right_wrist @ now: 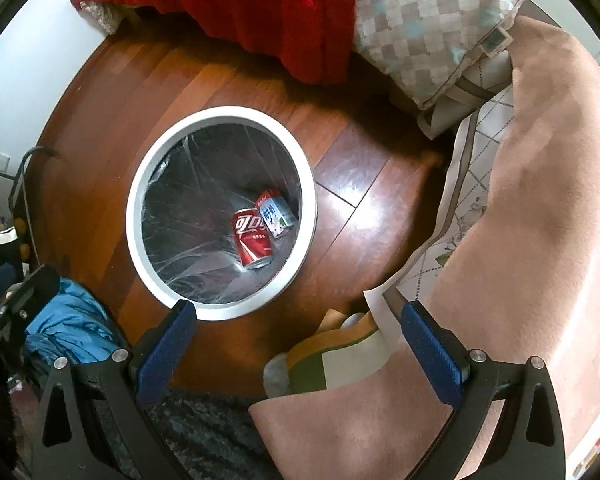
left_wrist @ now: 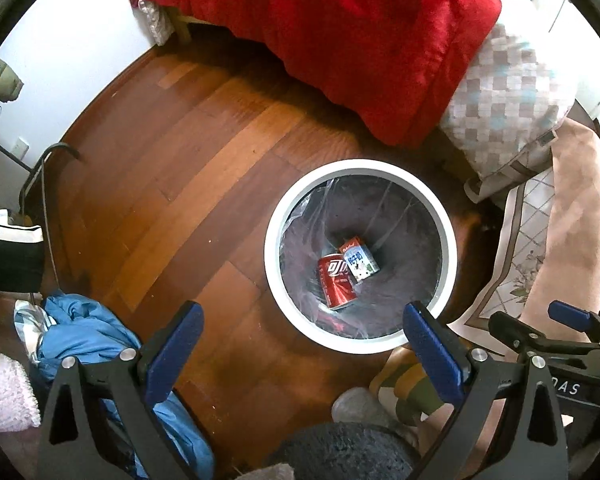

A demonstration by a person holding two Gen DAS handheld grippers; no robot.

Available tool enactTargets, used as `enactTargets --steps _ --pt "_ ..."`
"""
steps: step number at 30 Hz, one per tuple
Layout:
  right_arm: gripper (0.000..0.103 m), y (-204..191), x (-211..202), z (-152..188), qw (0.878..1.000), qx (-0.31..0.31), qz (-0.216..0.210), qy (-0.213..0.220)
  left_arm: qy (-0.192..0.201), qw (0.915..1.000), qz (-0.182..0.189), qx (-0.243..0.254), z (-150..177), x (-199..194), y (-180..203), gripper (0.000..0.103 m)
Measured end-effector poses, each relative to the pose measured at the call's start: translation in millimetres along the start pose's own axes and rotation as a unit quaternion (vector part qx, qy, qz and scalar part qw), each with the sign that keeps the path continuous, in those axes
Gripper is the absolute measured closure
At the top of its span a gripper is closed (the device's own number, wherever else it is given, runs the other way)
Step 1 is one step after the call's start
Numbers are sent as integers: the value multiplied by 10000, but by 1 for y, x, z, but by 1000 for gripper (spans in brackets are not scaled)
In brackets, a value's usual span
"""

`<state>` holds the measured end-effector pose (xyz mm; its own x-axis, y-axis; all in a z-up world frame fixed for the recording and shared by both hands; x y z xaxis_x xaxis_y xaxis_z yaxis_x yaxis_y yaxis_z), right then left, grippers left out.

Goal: Collect trash
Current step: 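Carry the can and milk carton over the white bin and open both tools, then move both tools back toward the table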

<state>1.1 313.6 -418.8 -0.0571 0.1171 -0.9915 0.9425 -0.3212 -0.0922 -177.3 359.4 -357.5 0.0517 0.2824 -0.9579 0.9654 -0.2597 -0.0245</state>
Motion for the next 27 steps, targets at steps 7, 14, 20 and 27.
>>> enactTargets --steps 7,14,20,27 --pt "0 1 -41 6 9992 37 -129 372 280 9996 -8 61 4 -35 3 2" --pt "0 4 -111 27 9946 87 -447 938 725 9972 65 184 11 -95 11 2" --pt "0 23 -189 54 9834 342 -856 1562 1213 9919 271 272 20 -161 25 2" --pt "0 83 -261 107 9665 830 -1130 2149 1777 9806 442 704 39 -225 76 2"
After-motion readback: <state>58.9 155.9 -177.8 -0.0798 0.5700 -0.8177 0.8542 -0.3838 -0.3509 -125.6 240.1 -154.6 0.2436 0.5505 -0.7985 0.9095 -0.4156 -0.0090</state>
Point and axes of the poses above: each gripper's, at about its wrist camera, not at the fingertips, and x roughly the way its jaws point, y to its right, z to its underside, the point moved 2 cm from there along x, roughly the way its jaws point
